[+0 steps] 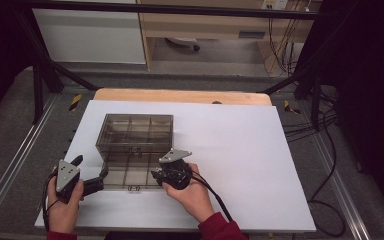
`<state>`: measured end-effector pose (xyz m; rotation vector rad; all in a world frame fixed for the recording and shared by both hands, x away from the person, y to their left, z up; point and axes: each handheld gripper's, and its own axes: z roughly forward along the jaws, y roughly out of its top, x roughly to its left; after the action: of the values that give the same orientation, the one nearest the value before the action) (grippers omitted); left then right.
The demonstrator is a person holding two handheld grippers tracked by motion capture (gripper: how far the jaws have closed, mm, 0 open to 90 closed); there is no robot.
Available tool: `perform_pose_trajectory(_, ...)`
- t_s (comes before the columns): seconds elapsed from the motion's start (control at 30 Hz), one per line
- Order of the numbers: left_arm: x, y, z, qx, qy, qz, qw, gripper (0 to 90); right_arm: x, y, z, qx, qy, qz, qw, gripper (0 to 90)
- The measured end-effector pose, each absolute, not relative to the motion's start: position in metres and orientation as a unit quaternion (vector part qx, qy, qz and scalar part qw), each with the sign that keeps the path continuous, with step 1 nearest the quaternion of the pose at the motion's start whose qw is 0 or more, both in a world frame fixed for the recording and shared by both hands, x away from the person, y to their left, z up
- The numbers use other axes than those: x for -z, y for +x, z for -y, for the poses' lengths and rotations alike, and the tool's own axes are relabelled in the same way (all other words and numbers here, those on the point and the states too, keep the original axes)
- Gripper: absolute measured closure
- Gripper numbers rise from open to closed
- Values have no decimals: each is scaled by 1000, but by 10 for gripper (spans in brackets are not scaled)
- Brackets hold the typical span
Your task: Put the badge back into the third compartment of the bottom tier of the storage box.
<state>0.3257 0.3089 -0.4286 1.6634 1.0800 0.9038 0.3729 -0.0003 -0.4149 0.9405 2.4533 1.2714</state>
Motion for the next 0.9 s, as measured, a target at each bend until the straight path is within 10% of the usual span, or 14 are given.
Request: perform_pose_trajectory(0.9,427,325,-310,-372,672,-441,464,68,406,368,7,-450,332,-820,118,509)
